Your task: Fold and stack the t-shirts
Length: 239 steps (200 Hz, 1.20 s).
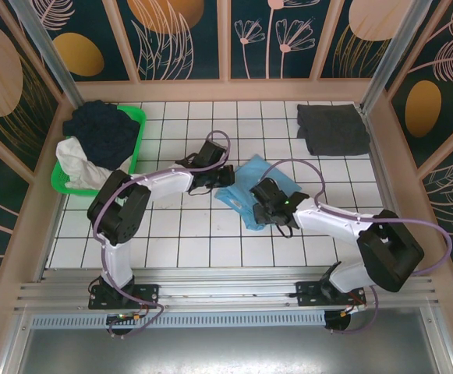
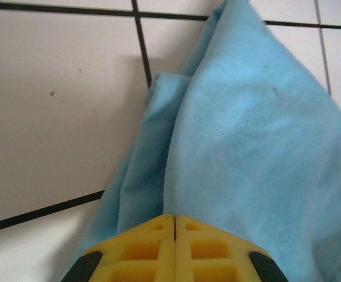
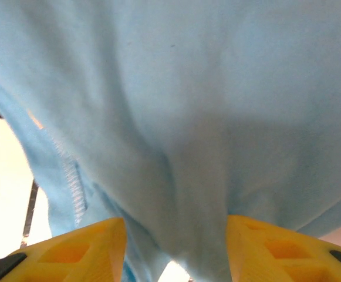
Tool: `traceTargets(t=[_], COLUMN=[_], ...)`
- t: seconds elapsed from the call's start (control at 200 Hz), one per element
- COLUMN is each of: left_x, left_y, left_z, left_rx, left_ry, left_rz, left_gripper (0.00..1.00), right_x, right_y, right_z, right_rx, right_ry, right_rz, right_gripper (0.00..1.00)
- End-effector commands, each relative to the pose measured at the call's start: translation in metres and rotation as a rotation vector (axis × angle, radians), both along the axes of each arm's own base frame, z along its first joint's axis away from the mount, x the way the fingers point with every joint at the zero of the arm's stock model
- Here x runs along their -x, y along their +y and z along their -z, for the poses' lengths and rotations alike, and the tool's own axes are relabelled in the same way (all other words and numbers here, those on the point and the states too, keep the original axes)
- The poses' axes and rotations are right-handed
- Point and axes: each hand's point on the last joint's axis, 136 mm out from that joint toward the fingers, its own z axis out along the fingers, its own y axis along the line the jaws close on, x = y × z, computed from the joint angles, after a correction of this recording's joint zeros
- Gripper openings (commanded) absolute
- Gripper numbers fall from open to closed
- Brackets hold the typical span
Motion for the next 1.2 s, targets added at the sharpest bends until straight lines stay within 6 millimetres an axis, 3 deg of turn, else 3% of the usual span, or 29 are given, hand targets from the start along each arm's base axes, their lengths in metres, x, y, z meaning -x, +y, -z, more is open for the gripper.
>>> traceTargets(t=[0.0, 0.12, 0.47, 0.701, 0.806, 1.081, 1.191], left_x=[-0.005, -0.004, 0.000, -0.003, -0.003, -0.002, -0.002], left_y=[-0.001, 0.002, 0.007, 0.010, 0.010, 0.018, 0.023], left_z=[-0.049, -0.064, -0.071, -0.073, -0.074, -0.084, -0.085], left_rx=[0.034, 0.039, 0.037, 0.013, 0.016, 0.023, 0.018], left_ry=[-0.078, -0.098, -0.094, -0.101, -0.100, -0.112, -0.115], left_rz=[0.013, 0.011, -0.002, -0.007, -0.009, -0.028, -0.038], left_gripper=[0.00, 0.00, 0.00, 0.00, 0.00, 0.00, 0.00], right_x=[-0.002, -0.006, -0.013, -0.011, -0.015, -0.023, -0.023], right_y=[-0.003, -0.001, -0.005, 0.035, 0.035, 0.016, 0.018], right_z=[0.003, 0.009, 0.014, -0.011, -0.009, 0.010, 0.007], right_rx=[0.005, 0.026, 0.210, 0.124, 0.112, 0.189, 0.186], right_ry=[-0.006, -0.006, -0.039, -0.126, -0.157, -0.143, -0.148], right_rz=[-0.016, -0.021, -0.021, -0.118, -0.114, -0.069, -0.091], right_gripper=[0.49, 0.49, 0.53, 0.57, 0.57, 0.41, 0.22])
